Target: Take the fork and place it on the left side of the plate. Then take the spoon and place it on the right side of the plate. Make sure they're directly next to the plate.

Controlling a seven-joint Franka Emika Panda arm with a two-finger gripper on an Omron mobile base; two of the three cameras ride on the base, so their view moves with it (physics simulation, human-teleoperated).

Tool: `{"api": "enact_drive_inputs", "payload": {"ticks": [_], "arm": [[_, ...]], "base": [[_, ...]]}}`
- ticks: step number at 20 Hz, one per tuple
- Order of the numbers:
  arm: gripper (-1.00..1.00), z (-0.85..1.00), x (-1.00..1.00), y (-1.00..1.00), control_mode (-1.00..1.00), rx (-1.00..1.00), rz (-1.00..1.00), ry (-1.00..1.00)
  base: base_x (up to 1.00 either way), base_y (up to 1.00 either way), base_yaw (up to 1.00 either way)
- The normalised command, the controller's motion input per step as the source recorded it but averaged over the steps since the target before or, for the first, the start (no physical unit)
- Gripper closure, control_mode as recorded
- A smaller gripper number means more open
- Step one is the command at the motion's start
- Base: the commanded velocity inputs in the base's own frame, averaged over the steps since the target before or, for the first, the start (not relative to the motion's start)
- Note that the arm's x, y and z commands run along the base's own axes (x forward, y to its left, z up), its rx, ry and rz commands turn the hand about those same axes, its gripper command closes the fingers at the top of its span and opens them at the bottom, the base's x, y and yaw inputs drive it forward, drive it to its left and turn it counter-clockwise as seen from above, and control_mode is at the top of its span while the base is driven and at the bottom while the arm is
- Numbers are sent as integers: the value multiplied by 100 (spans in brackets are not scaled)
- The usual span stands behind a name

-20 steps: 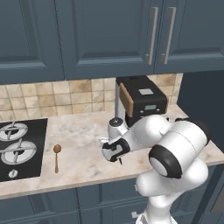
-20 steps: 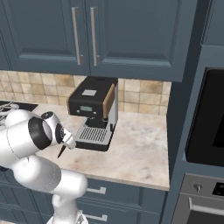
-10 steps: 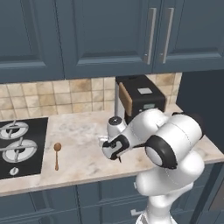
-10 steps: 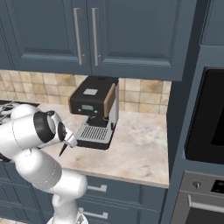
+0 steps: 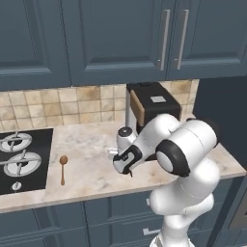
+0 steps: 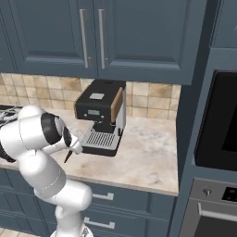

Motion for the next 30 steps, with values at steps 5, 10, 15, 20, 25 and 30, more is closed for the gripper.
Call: {"api": "enact_drive_inputs", "payload": {"ticks": [5,10,15,20,25,30], "arm": [[100,-77,0,58,-100,1,-9,-2],[100,-43,-1,61,-100,5,-13,-9],[100,-21,-7,55,-100,11,-15,-10],[100,-3,-26,40,-100,15,-13,-15],[100,44,-62,15,-100,18,-4,-15],[100,96,-66,-9,-100,24,0,-15]], "base": [[0,0,0],[0,0,0],[0,0,0],[0,0,0],[0,0,0],[0,0,0]]}}
